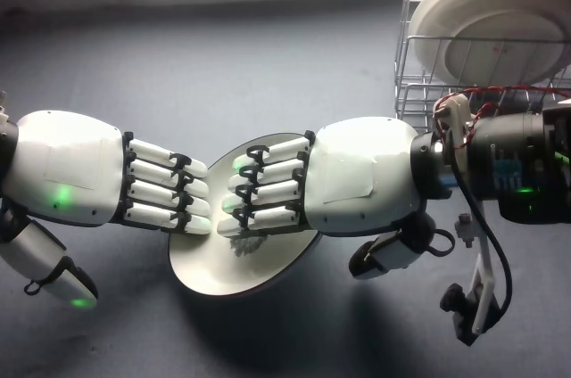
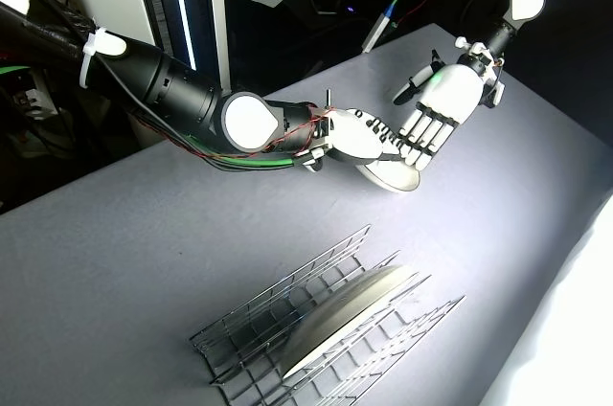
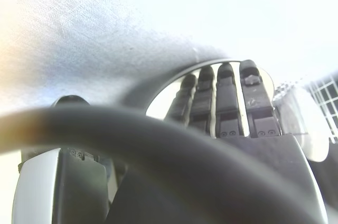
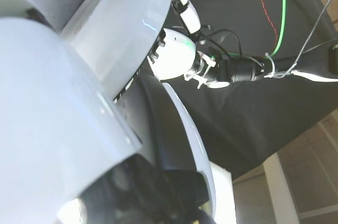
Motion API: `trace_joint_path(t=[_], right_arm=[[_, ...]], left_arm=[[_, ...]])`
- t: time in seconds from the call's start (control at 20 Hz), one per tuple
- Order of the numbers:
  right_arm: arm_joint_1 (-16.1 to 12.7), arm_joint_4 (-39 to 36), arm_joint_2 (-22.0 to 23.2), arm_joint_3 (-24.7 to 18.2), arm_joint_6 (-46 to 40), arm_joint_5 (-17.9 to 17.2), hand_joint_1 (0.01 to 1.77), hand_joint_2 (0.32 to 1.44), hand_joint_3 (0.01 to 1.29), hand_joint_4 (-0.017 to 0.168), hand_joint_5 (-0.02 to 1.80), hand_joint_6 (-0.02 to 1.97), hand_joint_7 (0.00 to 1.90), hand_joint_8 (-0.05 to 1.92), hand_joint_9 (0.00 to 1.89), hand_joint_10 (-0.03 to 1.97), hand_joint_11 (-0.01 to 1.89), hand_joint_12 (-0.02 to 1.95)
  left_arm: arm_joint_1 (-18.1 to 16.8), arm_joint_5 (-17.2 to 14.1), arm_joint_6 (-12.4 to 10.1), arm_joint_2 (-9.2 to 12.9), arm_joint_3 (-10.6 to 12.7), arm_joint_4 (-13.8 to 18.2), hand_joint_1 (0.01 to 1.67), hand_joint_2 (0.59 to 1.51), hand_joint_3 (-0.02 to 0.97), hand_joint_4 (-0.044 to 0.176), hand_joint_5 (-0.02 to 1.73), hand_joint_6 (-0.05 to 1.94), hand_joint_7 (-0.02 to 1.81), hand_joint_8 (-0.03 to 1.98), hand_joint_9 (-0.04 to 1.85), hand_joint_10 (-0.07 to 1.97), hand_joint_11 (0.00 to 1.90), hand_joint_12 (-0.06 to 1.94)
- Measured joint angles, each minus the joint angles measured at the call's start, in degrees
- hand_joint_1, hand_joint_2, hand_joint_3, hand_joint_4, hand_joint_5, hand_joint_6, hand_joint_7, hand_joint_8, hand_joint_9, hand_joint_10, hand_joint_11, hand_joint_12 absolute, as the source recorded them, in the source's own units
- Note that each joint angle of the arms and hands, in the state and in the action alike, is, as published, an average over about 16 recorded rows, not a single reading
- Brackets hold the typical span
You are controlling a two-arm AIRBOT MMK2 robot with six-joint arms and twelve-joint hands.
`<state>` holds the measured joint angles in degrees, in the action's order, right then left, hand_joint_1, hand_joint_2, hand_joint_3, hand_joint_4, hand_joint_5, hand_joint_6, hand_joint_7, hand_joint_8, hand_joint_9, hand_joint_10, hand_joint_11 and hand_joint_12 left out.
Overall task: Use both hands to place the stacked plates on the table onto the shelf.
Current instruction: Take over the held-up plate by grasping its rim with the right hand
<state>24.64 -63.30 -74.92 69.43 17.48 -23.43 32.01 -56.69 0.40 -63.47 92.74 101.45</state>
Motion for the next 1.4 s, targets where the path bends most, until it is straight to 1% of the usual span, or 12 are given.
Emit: trace_joint_path(t=[0.15, 0.3, 0.45, 0.7, 0.8, 0.9, 1.0, 1.1, 1.2, 1.4], right_arm=[[-0.1, 0.0, -0.3, 0.2, 0.1, 0.2, 1.05, 1.00, 0.01, 0.005, 0.05, 0.02, 0.04, 0.01, 0.04, 0.01, 0.02, 0.12], [-0.2, 0.2, -0.4, 0.2, 0.3, 0.1, 1.09, 1.01, 0.01, 0.002, 0.14, 0.03, 0.14, 0.02, 0.14, 0.08, 0.06, 0.39], [-0.3, 0.4, -0.4, 0.3, 0.3, -0.3, 1.15, 1.01, 0.01, -0.001, 0.28, 0.12, 0.30, 0.13, 0.29, 0.27, 0.19, 0.67], [-0.6, 0.8, -0.5, 0.3, 0.4, -1.1, 1.25, 1.00, 0.01, -0.005, 0.51, 0.33, 0.56, 0.34, 0.58, 0.61, 0.45, 1.11], [-0.7, 1.0, -0.6, 0.3, 0.4, -1.5, 1.28, 1.00, 0.01, -0.007, 0.60, 0.42, 0.67, 0.43, 0.69, 0.74, 0.54, 1.30], [-0.9, 1.1, -0.6, 0.3, 0.4, -1.9, 1.32, 1.00, 0.01, -0.008, 0.69, 0.52, 0.76, 0.52, 0.80, 0.86, 0.64, 1.43], [-1.2, 1.2, -0.6, 0.3, 0.4, -2.3, 1.34, 0.99, 0.01, -0.009, 0.75, 0.63, 0.83, 0.60, 0.88, 1.00, 0.73, 1.46], [-1.5, 1.1, -0.5, 0.3, 0.4, -2.5, 1.35, 0.98, 0.01, -0.008, 0.77, 0.75, 0.86, 0.68, 0.92, 1.08, 0.79, 1.44], [-1.9, 1.2, -0.3, 0.2, 0.4, -2.6, 1.35, 0.98, 0.01, -0.007, 0.78, 0.85, 0.87, 0.70, 0.94, 1.10, 0.81, 1.42], [-3.2, 1.8, 0.4, -0.3, 0.4, -2.5, 1.35, 0.97, 0.01, -0.004, 0.80, 0.98, 0.89, 0.72, 0.94, 1.11, 0.80, 1.41]], left_arm=[[0.0, 0.0, 0.0, 0.0, 0.0, 0.0, 0.01, 1.174, 0.015, -0.012, -0.01, -0.04, 0.01, -0.01, 0.01, -0.01, 0.01, -0.02], [0.0, -0.1, 0.0, 0.0, 0.0, 0.0, 0.01, 1.174, 0.014, -0.012, -0.01, -0.04, 0.01, -0.01, 0.01, -0.01, 0.01, -0.02], [-0.1, -0.1, 0.0, -0.1, 0.1, 0.0, 0.01, 1.174, 0.015, -0.012, -0.01, -0.04, 0.01, -0.01, 0.01, -0.01, 0.01, -0.02], [-0.7, -0.2, -0.1, 0.0, -0.1, 0.6, 0.01, 1.175, 0.015, -0.012, -0.01, -0.04, 0.01, -0.01, 0.01, -0.01, 0.01, -0.02], [-1.4, -0.4, -0.2, 0.3, -0.3, 1.1, 0.01, 1.176, 0.015, -0.010, -0.01, -0.03, 0.01, 0.00, 0.01, -0.01, 0.01, -0.01], [-2.4, -0.7, -0.4, 1.0, -0.7, 1.5, 0.01, 1.176, 0.015, -0.008, -0.01, -0.03, 0.01, 0.00, 0.01, -0.01, 0.01, -0.01], [-3.6, -0.9, -0.9, 2.0, -1.3, 1.8, 0.01, 1.177, 0.015, -0.007, 0.00, -0.02, 0.01, 0.00, 0.01, 0.00, 0.01, -0.01], [-5.0, -1.1, -1.3, 3.3, -2.1, 2.4, 0.01, 1.177, 0.015, -0.005, 0.00, -0.02, 0.01, 0.00, 0.01, 0.00, 0.02, 0.00], [-6.6, -1.2, -1.7, 4.8, -3.1, 2.9, 0.01, 1.177, 0.015, -0.003, 0.00, -0.01, 0.02, 0.00, 0.01, 0.00, 0.02, 0.00], [-10.1, -1.5, -2.8, 8.5, -5.3, 4.4, 0.01, 1.177, 0.015, 0.002, 0.01, 0.00, 0.02, 0.00, 0.02, 0.01, 0.02, 0.01]])
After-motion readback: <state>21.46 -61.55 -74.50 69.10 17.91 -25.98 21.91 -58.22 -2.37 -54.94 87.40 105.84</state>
